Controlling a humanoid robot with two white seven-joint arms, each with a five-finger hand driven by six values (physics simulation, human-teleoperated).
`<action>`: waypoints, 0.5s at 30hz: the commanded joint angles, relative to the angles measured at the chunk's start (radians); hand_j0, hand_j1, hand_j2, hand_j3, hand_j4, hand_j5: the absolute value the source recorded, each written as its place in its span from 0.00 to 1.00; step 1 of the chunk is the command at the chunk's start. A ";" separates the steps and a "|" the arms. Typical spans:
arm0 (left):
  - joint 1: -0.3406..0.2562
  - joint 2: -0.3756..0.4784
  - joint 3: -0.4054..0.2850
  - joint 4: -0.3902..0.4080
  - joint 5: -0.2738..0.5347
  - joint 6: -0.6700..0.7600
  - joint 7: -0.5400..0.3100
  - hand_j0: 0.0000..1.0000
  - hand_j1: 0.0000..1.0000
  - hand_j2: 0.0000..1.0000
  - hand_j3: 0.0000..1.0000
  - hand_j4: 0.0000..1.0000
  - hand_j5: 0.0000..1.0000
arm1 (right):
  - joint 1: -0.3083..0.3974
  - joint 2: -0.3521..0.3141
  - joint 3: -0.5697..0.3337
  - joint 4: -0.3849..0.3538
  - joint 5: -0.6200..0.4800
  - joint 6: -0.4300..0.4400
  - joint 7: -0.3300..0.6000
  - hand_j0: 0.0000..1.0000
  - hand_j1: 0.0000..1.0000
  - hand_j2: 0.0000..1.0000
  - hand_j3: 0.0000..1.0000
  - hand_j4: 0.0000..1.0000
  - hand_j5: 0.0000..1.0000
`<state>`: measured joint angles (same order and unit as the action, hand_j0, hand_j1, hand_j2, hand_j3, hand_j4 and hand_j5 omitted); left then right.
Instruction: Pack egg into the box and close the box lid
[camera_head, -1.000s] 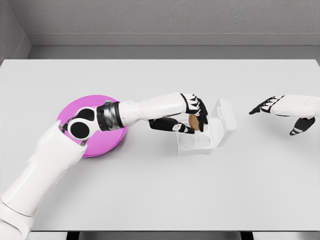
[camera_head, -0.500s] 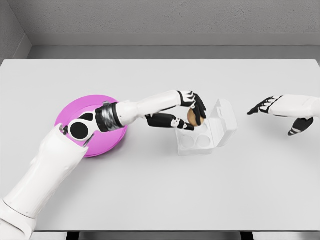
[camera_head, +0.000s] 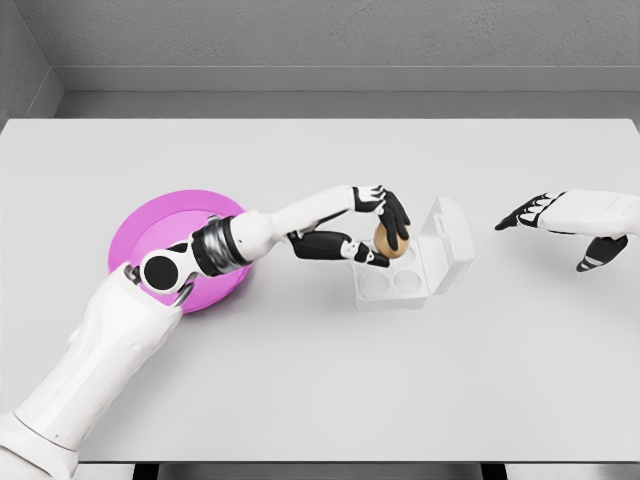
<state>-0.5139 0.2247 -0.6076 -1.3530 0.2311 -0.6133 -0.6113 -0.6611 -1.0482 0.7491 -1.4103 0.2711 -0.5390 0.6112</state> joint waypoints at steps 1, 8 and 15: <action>0.000 -0.004 0.002 0.003 0.020 0.002 0.000 0.38 0.38 0.38 0.38 0.38 0.38 | 0.000 -0.001 -0.001 -0.001 -0.004 0.002 0.000 1.00 1.00 1.00 1.00 1.00 1.00; -0.002 -0.004 0.003 -0.001 0.022 0.010 0.000 0.40 0.40 0.40 0.40 0.40 0.40 | -0.002 -0.001 0.001 -0.001 -0.004 0.002 0.000 1.00 1.00 1.00 1.00 1.00 1.00; 0.002 -0.007 0.000 0.003 0.086 0.052 0.000 0.40 0.40 0.40 0.40 0.40 0.40 | 0.000 -0.003 0.001 -0.001 -0.004 0.002 0.000 1.00 1.00 1.00 1.00 1.00 1.00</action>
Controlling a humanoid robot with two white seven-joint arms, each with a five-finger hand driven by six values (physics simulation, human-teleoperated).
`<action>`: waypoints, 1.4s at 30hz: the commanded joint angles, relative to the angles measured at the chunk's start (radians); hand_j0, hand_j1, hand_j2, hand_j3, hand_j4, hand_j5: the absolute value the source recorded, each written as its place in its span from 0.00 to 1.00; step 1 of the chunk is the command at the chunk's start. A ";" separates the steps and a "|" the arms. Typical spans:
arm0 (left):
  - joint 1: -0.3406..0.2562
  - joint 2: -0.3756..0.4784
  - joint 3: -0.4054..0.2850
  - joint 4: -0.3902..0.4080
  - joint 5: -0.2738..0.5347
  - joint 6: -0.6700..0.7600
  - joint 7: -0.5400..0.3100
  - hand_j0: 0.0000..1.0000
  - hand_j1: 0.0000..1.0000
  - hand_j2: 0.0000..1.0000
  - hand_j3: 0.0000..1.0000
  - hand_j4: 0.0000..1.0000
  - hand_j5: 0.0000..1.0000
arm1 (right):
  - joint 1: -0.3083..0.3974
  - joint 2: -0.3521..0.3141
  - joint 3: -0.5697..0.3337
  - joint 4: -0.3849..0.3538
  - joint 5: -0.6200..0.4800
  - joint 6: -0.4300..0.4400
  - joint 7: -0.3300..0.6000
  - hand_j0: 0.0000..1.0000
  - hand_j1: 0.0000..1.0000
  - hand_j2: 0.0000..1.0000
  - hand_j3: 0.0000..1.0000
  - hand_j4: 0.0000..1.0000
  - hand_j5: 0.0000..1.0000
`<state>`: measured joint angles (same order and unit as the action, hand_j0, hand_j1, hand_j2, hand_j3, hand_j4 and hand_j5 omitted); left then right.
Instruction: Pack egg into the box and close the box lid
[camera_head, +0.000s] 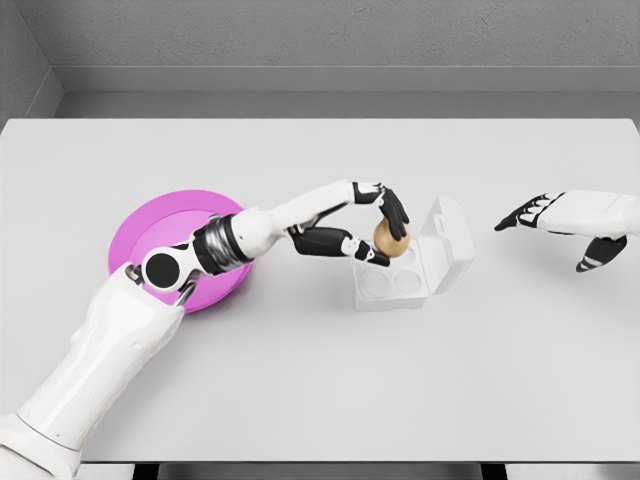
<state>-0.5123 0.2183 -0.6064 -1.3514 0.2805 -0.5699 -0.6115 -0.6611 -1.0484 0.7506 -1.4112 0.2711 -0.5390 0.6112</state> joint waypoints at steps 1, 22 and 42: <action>0.000 -0.002 -0.001 0.005 0.039 0.007 0.001 0.40 0.40 0.40 0.40 0.40 0.40 | 0.000 -0.002 -0.001 -0.002 -0.004 0.002 0.000 1.00 1.00 1.00 1.00 1.00 1.00; 0.038 -0.014 -0.012 0.054 0.151 -0.018 0.001 0.44 0.44 0.44 0.44 0.44 0.44 | 0.000 -0.004 0.001 -0.011 -0.004 0.002 0.000 1.00 1.00 1.00 1.00 1.00 1.00; -0.041 -0.077 -0.061 0.179 0.184 -0.041 0.001 0.45 0.45 0.45 0.45 0.45 0.45 | 0.000 -0.004 0.004 -0.008 -0.004 0.002 0.000 1.00 1.00 1.00 1.00 1.00 1.00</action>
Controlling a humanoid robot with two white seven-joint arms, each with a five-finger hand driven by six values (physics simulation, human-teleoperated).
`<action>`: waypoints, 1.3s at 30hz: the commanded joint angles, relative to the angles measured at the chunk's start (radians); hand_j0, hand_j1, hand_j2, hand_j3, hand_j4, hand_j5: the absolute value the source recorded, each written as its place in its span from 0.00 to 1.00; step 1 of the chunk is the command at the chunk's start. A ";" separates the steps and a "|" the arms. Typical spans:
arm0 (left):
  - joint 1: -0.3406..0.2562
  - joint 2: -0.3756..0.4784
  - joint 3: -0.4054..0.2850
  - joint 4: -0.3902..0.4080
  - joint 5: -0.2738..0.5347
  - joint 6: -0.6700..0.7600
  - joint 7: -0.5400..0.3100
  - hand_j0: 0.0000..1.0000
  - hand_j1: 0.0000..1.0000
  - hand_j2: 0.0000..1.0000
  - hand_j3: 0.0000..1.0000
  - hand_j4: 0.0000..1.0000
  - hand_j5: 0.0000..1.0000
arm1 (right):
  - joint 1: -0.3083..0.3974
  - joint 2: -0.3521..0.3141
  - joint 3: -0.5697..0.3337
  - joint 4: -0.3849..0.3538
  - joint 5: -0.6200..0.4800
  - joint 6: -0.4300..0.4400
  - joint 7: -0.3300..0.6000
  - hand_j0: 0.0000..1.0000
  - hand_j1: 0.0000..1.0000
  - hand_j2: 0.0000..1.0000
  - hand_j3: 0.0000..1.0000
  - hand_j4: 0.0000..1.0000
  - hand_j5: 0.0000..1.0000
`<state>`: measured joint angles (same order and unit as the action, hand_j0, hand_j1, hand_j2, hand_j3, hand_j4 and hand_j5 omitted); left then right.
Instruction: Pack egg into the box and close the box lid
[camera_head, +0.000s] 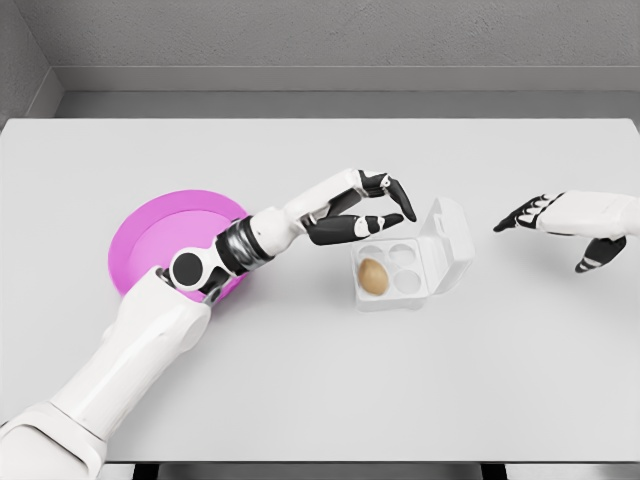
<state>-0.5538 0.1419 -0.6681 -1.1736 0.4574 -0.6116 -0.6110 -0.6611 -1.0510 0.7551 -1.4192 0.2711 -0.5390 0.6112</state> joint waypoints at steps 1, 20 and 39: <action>0.000 0.001 0.001 0.000 0.007 0.001 0.000 0.46 0.46 0.46 0.46 0.46 0.46 | 0.000 -0.001 0.000 0.002 -0.004 0.002 0.000 1.00 1.00 1.00 1.00 1.00 1.00; -0.008 0.694 0.013 -0.256 -0.213 0.001 0.000 1.00 1.00 1.00 1.00 1.00 1.00 | 0.044 0.071 -0.005 0.034 -0.001 0.001 0.000 1.00 1.00 1.00 1.00 1.00 1.00; 0.017 0.706 0.032 -0.244 -0.266 0.001 0.000 1.00 1.00 1.00 1.00 1.00 1.00 | 0.003 0.059 -0.014 -0.178 -0.001 0.007 0.000 1.00 1.00 1.00 1.00 1.00 1.00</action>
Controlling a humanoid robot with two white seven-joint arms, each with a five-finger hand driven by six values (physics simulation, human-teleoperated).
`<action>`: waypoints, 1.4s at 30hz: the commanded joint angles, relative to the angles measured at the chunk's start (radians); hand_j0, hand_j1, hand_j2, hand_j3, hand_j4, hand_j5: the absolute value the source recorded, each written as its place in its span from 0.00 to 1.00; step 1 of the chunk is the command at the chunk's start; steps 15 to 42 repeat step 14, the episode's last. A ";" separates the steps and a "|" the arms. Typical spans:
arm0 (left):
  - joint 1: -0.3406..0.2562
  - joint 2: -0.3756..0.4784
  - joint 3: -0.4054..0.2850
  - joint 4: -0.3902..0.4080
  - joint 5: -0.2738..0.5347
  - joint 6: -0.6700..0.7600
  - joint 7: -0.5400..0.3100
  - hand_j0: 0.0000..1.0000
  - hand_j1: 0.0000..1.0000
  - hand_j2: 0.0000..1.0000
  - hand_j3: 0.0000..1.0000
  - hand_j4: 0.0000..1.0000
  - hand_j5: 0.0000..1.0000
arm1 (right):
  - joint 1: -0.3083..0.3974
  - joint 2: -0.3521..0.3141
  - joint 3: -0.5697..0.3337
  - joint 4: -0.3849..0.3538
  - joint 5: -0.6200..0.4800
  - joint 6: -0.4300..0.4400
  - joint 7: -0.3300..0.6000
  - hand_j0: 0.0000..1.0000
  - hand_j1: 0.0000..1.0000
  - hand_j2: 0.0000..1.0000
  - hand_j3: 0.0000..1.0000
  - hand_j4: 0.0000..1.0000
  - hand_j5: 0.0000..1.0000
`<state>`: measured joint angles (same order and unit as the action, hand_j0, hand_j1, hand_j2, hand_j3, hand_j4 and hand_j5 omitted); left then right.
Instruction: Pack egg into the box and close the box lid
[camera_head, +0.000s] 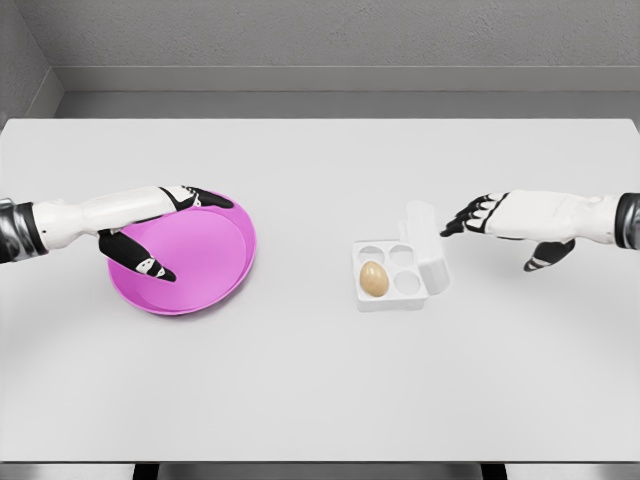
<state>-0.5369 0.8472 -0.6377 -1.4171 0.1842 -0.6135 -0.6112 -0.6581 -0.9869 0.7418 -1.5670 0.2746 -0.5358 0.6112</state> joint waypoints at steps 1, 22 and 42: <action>-0.002 0.001 0.001 0.000 0.008 0.003 0.000 1.00 1.00 1.00 1.00 1.00 1.00 | 0.000 -0.004 -0.001 -0.042 -0.006 0.004 0.000 1.00 1.00 1.00 1.00 1.00 1.00; -0.002 0.003 0.016 0.027 0.008 0.003 0.000 1.00 1.00 1.00 1.00 1.00 1.00 | 0.023 -0.073 -0.182 0.031 -0.006 0.000 0.000 1.00 1.00 1.00 1.00 1.00 1.00; -0.002 0.003 0.016 0.027 0.008 0.003 0.000 1.00 1.00 1.00 1.00 1.00 1.00 | 0.023 -0.073 -0.182 0.031 -0.006 0.000 0.000 1.00 1.00 1.00 1.00 1.00 1.00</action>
